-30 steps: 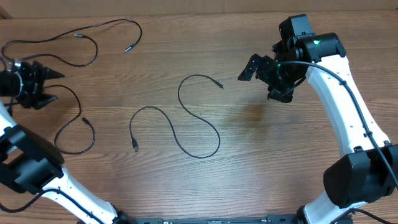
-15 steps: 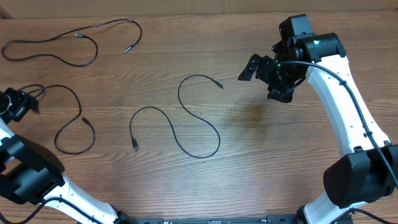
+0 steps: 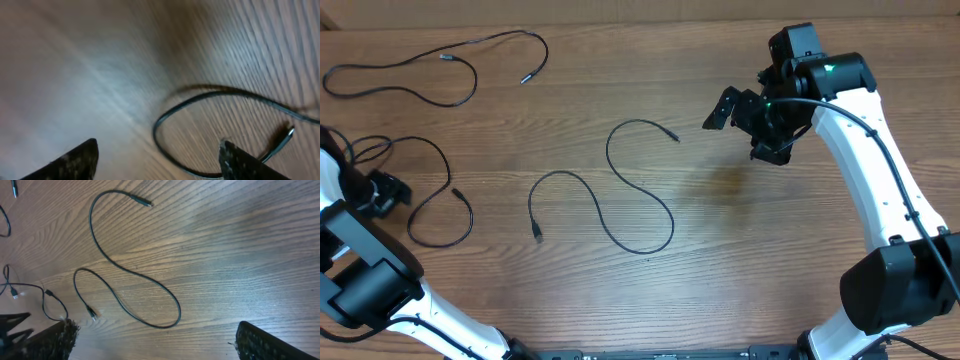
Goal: Untangle cables
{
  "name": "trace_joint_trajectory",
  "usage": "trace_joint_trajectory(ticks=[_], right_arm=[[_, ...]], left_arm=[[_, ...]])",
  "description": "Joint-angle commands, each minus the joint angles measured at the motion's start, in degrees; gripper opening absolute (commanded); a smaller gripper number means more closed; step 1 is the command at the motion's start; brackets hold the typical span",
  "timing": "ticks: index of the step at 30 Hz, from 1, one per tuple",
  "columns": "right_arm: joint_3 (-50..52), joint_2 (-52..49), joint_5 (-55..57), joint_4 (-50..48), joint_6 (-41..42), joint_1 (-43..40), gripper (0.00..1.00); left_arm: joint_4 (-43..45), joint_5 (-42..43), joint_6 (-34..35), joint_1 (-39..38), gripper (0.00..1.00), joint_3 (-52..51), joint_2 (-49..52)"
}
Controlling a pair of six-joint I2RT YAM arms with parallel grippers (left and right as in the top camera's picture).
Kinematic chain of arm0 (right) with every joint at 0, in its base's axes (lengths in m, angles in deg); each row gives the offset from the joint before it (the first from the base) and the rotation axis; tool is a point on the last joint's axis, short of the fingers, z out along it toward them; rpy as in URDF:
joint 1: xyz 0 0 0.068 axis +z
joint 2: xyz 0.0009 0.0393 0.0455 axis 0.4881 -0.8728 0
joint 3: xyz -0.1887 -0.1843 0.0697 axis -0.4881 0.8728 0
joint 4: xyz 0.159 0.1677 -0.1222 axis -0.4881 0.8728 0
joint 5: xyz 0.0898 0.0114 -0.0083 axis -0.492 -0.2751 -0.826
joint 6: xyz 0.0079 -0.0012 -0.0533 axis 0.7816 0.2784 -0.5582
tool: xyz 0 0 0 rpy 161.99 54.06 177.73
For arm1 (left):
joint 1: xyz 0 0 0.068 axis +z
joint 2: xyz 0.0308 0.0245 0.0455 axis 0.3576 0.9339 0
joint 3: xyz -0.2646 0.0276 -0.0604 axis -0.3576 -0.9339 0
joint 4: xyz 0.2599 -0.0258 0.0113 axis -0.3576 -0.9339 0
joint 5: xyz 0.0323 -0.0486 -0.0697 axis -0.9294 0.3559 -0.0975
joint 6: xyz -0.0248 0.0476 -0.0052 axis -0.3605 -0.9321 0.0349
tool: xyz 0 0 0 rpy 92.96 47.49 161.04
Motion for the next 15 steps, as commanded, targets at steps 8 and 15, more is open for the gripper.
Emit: trace_joint_trajectory(ticks=[8,15], right_arm=[[-0.9,0.7,0.2,-0.1,-0.3,0.0,1.0],[-0.9,0.7,0.2,-0.1,-0.3,0.0,1.0]], left_arm=[[10.9,4.0,-9.8,-0.4,0.67,-12.3,-0.8],[19.1,3.2,-9.8,-0.4,0.04,-16.3,-0.8]])
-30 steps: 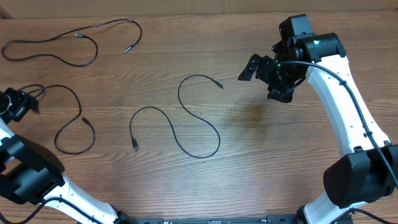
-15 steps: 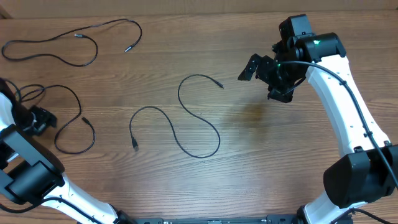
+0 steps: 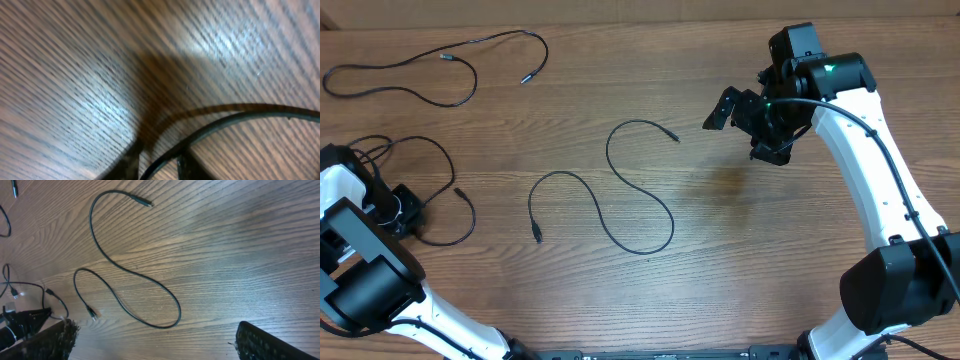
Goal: Untangle cables
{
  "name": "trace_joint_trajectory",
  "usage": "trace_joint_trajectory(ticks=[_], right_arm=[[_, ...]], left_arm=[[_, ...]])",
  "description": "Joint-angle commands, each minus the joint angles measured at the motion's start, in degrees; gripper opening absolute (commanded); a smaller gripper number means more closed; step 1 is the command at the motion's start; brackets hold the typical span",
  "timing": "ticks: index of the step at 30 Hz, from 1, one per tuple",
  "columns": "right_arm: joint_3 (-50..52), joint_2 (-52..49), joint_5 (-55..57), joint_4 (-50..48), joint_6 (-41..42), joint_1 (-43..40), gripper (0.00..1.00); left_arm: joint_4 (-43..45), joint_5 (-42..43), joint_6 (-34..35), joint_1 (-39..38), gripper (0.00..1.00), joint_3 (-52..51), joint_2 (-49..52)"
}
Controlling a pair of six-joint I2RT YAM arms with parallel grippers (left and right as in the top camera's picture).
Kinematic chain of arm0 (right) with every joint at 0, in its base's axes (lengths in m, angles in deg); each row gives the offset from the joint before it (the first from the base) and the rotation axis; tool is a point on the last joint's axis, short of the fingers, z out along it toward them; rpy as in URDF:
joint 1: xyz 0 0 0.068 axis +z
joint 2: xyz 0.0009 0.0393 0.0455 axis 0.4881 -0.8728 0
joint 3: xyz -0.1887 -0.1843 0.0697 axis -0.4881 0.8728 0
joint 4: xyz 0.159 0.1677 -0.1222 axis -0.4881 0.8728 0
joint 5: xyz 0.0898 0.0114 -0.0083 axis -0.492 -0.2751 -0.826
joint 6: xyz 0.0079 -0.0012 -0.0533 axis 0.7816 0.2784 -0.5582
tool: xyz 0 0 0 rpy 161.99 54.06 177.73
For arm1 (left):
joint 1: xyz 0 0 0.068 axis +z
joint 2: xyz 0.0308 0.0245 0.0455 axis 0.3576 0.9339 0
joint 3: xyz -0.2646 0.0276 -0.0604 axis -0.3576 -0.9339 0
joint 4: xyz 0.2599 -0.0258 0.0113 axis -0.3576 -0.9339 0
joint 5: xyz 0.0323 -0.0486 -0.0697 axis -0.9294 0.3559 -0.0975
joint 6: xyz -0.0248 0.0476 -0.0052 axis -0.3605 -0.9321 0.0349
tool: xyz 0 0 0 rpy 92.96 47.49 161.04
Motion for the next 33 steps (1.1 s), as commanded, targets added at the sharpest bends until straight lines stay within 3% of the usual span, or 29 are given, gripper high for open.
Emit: trace_joint_trajectory(ticks=[1,9,13,15,20,24,25,26,29,30,33], right_arm=[[-0.9,0.6,0.2,-0.1,-0.3,-0.1,1.0],[-0.9,0.6,0.2,-0.1,-0.3,-0.1,1.0],[-0.9,0.6,0.2,-0.1,-0.3,-0.1,1.0],[-0.9,0.6,0.2,-0.1,-0.3,-0.1,1.0],[-0.9,0.6,0.2,-0.1,-0.3,-0.1,1.0],[-0.9,0.6,0.2,-0.1,-0.3,-0.1,1.0],[-0.9,0.6,0.2,-0.1,-0.3,-0.1,1.0],[-0.9,0.6,0.2,-0.1,-0.3,-0.1,1.0],[-0.9,0.6,0.2,-0.1,-0.3,-0.1,1.0],[-0.9,0.6,0.2,-0.1,-0.3,-0.1,1.0],[-0.9,0.6,0.2,-0.1,-0.3,-0.1,1.0]], left_arm=[[2.4,0.0,-1.2,-0.4,0.04,-0.3,0.3],[2.6,2.0,-8.4,-1.2,0.04,9.4,0.3],[5.3,14.7,-6.8,-1.0,0.04,13.0,0.3],[8.0,20.7,-2.3,-1.0,0.04,13.4,0.3],[8.2,15.0,21.2,-0.9,0.04,13.4,0.3],[7.6,15.7,26.6,-0.9,0.04,13.4,0.3],[7.3,15.7,26.6,-0.9,0.07,13.4,0.3],[7.0,15.7,26.6,-0.9,0.25,13.4,0.3],[5.2,17.2,26.4,-0.9,0.3,13.4,0.3],[5.2,19.3,26.1,-0.7,0.43,13.4,0.3],[6.2,28.1,25.9,-0.4,0.56,13.8,0.1]])
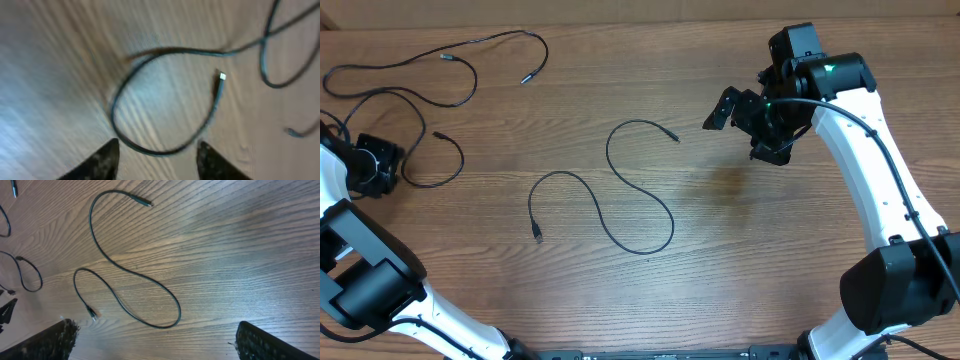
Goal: Untangle cables
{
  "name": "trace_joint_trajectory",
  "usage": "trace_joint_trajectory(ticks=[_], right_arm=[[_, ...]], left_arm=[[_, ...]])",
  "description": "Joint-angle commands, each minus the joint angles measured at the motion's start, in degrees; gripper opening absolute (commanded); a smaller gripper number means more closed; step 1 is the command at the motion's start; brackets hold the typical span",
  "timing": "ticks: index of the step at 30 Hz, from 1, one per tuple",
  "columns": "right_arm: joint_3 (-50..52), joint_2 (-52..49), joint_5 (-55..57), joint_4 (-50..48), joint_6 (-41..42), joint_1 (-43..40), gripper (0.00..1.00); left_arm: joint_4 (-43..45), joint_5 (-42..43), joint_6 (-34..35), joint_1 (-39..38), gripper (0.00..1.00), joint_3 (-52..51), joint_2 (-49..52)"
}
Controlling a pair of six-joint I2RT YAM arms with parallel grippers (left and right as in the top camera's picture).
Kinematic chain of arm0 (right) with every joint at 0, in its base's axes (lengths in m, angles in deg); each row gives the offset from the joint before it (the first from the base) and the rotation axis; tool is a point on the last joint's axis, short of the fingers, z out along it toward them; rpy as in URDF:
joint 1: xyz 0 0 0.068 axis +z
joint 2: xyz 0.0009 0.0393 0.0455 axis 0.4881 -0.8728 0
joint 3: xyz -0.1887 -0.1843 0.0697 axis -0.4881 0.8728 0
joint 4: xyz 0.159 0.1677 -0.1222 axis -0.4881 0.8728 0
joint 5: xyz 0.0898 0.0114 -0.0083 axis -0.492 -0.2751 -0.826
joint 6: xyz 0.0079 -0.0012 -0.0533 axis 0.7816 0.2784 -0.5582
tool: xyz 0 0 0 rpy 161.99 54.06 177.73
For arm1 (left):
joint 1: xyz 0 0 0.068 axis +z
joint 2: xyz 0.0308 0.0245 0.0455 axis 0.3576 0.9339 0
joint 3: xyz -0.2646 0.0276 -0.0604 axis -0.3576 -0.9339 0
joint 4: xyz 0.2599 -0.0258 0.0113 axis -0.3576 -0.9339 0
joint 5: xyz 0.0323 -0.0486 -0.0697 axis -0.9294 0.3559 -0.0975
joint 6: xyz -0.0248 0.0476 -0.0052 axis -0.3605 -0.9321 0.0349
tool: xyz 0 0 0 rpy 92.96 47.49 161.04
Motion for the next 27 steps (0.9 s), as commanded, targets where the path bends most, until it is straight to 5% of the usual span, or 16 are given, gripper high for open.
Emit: trace_joint_trajectory(ticks=[1,6,12,21,24,27], right_arm=[[-0.9,0.7,0.1,-0.1,-0.2,-0.1,1.0],[-0.9,0.7,0.1,-0.1,-0.2,-0.1,1.0],[-0.9,0.7,0.1,-0.1,-0.2,-0.1,1.0],[-0.9,0.7,0.1,-0.1,-0.2,-0.1,1.0],[-0.9,0.7,0.1,-0.1,-0.2,-0.1,1.0],[-0.9,0.7,0.1,-0.1,-0.2,-0.1,1.0]], left_arm=[[1.1,11.3,0.4,0.4,0.57,2.4,0.0],[0.4,10.6,-5.2,0.3,0.65,9.4,-0.2],[2.7,-1.0,-4.6,0.3,0.86,15.3,-0.2],[13.9,-11.6,-0.1,-0.1,0.99,15.3,3.1],[18.1,-13.0,-7.6,-0.1,0.94,15.3,5.0],[20.7,-17.0,-23.9,-0.1,0.94,15.3,6.1]])
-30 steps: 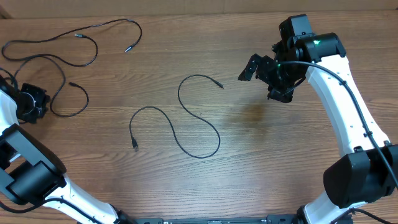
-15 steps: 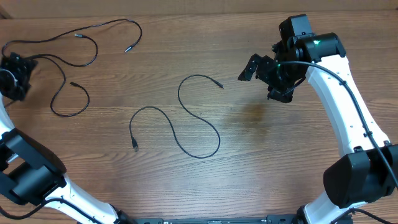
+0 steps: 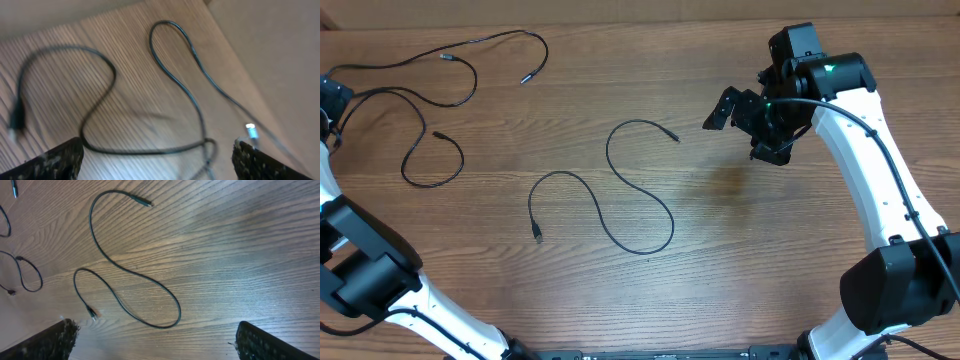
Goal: Untangle cables
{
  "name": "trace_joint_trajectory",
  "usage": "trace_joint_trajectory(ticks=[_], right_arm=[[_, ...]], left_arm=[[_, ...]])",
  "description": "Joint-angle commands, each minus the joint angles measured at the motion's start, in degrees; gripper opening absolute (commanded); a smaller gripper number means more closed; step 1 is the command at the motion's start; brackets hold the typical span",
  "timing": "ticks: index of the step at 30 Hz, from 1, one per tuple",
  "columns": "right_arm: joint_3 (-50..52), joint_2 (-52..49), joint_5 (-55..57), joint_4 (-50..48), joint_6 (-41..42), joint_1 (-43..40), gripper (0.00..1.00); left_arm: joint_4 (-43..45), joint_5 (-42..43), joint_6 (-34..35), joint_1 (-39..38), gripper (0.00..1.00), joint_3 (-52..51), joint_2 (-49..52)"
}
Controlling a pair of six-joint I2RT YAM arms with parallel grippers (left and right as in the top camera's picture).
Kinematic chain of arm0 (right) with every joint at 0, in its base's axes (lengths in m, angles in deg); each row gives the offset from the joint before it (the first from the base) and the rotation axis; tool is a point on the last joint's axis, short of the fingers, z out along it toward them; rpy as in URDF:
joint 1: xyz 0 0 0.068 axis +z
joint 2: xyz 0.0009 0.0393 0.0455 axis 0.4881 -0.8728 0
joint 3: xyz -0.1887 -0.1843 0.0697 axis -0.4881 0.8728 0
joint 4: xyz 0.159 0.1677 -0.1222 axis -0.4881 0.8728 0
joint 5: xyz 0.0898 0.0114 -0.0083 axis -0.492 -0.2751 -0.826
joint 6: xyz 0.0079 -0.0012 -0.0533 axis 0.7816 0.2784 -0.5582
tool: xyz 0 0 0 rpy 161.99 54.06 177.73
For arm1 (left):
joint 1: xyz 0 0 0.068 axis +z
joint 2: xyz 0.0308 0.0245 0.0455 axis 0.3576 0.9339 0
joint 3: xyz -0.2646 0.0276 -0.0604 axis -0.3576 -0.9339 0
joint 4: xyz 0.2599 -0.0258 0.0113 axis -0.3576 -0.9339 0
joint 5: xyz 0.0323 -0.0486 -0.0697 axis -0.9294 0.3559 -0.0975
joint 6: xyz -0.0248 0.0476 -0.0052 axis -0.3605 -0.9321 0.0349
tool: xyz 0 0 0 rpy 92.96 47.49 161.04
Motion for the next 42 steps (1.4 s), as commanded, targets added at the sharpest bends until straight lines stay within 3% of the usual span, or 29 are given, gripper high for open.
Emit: trace_joint_trajectory(ticks=[1,4,9,14,17,20,22,24,30,37,39,42], right_arm=[[-0.9,0.6,0.1,-0.1,-0.3,-0.1,1.0],[-0.9,0.7,0.1,-0.1,-0.3,-0.1,1.0],[-0.9,0.6,0.1,-0.1,-0.3,-0.1,1.0],[-0.9,0.6,0.1,-0.1,-0.3,-0.1,1.0],[-0.9,0.6,0.1,-0.1,-0.3,-0.1,1.0],[-0.9,0.6,0.1,-0.1,-0.3,-0.1,1.0],[-0.9,0.6,0.1,-0.1,-0.3,-0.1,1.0],[-0.9,0.6,0.1,-0.1,-0.3,-0.1,1.0],[-0.9,0.6,0.1,-0.1,-0.3,-0.1,1.0],[-0.9,0.6,0.1,-0.1,-0.3,-0.1,1.0],[-0.9,0.6,0.1,-0.1,-0.3,-0.1,1.0],[-0.9,0.6,0.1,-0.1,-0.3,-0.1,1.0]], left_arm=[[1.4,-4.0,-20.1,-0.1,0.94,1.2,1.6],[0.7,-3.2,-33.7,-0.1,0.93,1.2,3.2],[-0.8,-2.9,-36.1,-0.1,0.89,1.2,5.6],[-2.8,3.4,-45.4,-0.1,0.88,1.2,7.1],[-2.9,3.4,-45.4,-0.1,0.74,1.2,7.6],[-3.2,3.3,-45.3,-0.1,0.24,1.2,7.6],[-4.8,3.3,-45.3,-0.1,0.04,1.2,7.6],[-6.2,3.3,-44.2,-0.1,0.04,1.2,7.6],[-10.0,3.2,-31.9,-0.1,0.04,0.7,7.6],[-12.2,3.8,-31.7,-0.5,0.04,0.5,6.8],[-13.1,11.1,-30.8,-0.9,0.22,0.5,3.7],[-12.3,28.8,-17.0,-0.9,0.34,0.5,-1.2]])
